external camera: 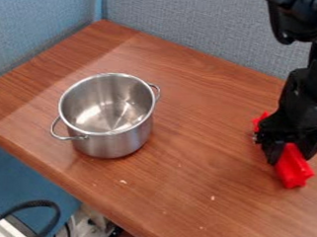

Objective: Put the red object in the metal pot

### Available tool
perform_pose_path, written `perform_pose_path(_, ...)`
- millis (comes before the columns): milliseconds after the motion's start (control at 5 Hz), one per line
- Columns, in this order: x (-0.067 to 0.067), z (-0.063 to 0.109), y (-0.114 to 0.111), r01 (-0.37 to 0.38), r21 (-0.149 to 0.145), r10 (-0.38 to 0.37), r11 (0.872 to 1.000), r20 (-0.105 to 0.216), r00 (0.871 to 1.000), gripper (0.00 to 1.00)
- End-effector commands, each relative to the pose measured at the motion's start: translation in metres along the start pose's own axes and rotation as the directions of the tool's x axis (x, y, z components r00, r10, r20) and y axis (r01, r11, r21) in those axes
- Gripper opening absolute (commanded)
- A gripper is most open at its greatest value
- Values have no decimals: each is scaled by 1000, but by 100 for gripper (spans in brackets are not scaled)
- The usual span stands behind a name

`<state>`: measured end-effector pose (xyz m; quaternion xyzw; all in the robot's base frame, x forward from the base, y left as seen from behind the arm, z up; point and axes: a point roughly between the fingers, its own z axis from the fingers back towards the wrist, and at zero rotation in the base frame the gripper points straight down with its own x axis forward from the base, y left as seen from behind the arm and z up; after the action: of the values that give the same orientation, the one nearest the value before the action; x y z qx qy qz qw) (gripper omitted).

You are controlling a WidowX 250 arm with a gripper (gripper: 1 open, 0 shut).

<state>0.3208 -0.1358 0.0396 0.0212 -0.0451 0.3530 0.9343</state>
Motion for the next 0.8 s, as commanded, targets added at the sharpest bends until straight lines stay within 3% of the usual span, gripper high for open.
perform_pose_path(0, 4, 20, -17, 70, -51, -69, 996, 18, 997, 0)
perform_pose_path(400, 24, 6, -6, 15, -45, -14, 999, 19, 1000, 0)
perform_pose_path(600, 34, 13, 6, 44, -44, -43, 998, 18, 999, 0)
